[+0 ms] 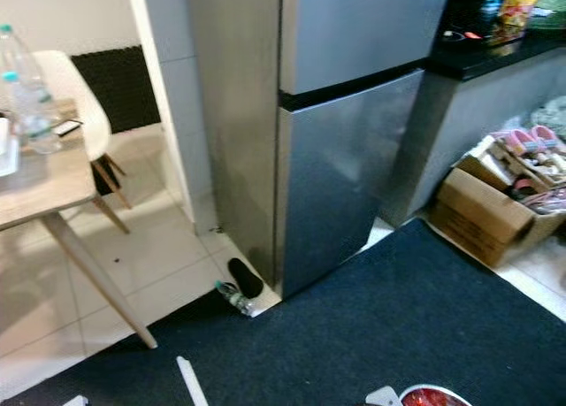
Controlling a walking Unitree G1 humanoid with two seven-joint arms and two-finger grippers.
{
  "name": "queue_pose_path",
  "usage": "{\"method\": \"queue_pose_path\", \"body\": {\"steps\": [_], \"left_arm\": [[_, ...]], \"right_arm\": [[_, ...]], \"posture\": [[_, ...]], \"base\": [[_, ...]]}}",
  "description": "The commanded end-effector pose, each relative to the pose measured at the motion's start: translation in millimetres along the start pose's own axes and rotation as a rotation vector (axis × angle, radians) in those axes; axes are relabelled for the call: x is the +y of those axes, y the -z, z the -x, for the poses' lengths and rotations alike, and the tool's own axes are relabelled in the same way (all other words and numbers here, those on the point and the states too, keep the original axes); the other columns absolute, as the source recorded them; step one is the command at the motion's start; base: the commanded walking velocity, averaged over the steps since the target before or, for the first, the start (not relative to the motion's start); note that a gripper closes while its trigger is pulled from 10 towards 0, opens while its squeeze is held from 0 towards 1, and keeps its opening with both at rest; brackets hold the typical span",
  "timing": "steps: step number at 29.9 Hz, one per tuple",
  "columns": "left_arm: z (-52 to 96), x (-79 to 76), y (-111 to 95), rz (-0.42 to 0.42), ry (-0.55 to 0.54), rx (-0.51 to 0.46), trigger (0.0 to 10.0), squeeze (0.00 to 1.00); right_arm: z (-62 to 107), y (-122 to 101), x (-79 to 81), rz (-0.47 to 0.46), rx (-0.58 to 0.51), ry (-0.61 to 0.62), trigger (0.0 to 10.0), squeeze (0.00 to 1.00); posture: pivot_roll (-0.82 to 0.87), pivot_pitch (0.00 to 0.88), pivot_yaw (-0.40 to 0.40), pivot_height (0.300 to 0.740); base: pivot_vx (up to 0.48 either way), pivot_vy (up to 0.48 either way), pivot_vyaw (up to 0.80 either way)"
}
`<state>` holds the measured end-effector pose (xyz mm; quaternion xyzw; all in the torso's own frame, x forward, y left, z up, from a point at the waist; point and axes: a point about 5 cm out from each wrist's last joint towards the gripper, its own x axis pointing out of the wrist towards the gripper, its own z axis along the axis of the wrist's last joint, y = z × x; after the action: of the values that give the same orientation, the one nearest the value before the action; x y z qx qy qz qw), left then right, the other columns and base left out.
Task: Restocking fridge
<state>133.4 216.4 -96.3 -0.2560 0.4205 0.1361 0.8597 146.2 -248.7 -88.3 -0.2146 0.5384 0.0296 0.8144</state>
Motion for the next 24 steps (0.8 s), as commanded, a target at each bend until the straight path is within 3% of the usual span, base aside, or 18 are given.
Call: {"method": "queue_pose_path", "body": {"steps": [1, 24], "left_arm": [[0.8, 2.7, -1.1, -0.015, -0.002, -0.002, 10.0, 0.0], [1.4, 3.8, -0.6, -0.024, 0.003, 0.004, 10.0, 0.0]], "right_arm": [[-0.4, -4.2, 2.0, -0.011, -0.015, -0.002, 10.0, 0.0], [-0.6, -4.5, 5.3, -0.015, -0.016, -0.01, 10.0, 0.0]], "posture": [[-0.03, 0.041, 0.002, 0.74], [-0.03, 0.042, 0.009, 0.74]], "base": [[0.289, 0.0, 0.0], [0.328, 0.0, 0.0]]}}
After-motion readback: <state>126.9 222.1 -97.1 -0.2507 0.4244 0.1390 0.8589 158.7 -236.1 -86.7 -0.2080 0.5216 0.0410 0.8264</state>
